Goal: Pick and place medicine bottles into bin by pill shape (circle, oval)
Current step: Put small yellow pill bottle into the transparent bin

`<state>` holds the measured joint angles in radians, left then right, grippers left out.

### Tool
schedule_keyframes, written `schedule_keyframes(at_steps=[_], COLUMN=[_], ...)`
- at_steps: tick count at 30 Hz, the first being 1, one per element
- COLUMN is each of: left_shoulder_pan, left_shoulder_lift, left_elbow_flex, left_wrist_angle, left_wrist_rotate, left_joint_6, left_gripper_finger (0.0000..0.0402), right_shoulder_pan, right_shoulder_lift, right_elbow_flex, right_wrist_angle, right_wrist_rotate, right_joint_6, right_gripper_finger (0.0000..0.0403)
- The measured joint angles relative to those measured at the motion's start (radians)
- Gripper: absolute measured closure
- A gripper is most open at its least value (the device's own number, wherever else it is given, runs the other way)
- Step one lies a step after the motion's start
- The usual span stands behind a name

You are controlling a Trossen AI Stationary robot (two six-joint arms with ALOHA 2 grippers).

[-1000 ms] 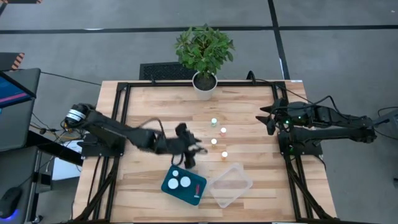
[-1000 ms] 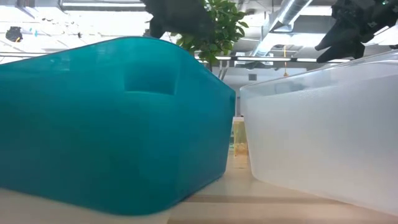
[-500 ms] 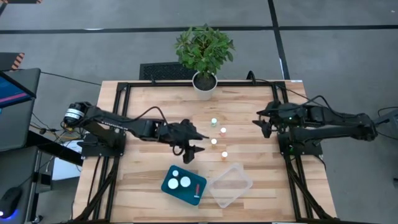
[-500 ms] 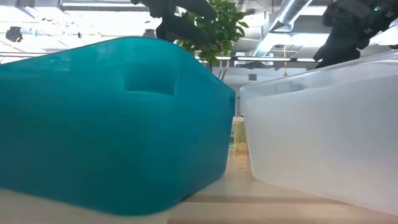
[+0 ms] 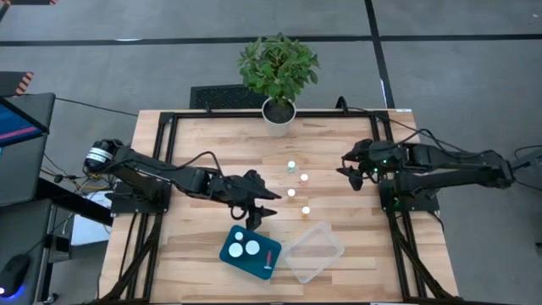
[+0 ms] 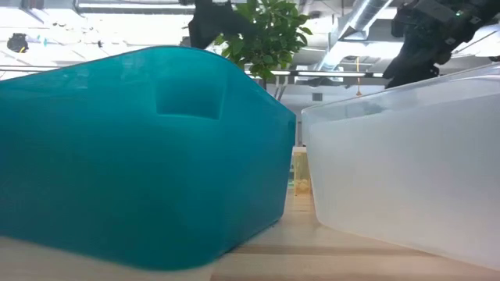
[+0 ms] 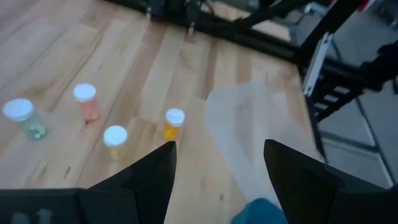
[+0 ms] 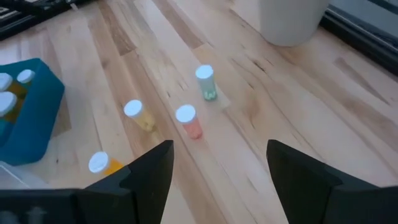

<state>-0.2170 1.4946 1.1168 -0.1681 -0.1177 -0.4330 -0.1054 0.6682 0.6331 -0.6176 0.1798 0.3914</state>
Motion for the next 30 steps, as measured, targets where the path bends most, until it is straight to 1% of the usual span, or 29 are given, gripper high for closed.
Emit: schedule_keyframes(at_steps=[6, 10, 16, 21, 26, 30], left_shoulder_pan=[0.012, 0.052, 0.122, 0.149, 0.161, 0.163], left_shoulder_lift=[-0.086, -0.143, -0.213, -0.263, -0.277, -0.257], left_elbow_flex=[0.0, 0.0, 0.0, 0.0, 0.0, -0.034], left_wrist_angle=[-0.007, -0.075, -0.176, -0.218, -0.22, -0.186], left_wrist_rotate=[-0.011, -0.022, -0.021, -0.021, -0.021, -0.02], left_joint_6=[0.009, 0.049, 0.105, 0.174, 0.213, 0.243], left_gripper_finger=[0.0166, 0.0166, 0.0166, 0.0166, 0.0166, 0.0166], right_shoulder_pan=[0.0, 0.0, -0.016, -0.021, -0.021, -0.021], right_shoulder_lift=[0.086, 0.159, 0.29, 0.408, 0.489, 0.485], right_elbow_flex=[0.0, 0.0, 0.0, 0.0, 0.0, 0.009], right_wrist_angle=[0.038, 0.107, 0.276, 0.416, 0.488, 0.497], right_wrist_rotate=[-0.003, -0.003, -0.003, -0.002, -0.002, -0.021], right_joint_6=[-0.001, -0.001, -0.058, -0.087, -0.089, -0.075], right_gripper_finger=[0.0132, 0.0132, 0.0132, 0.0132, 0.0132, 0.0132])
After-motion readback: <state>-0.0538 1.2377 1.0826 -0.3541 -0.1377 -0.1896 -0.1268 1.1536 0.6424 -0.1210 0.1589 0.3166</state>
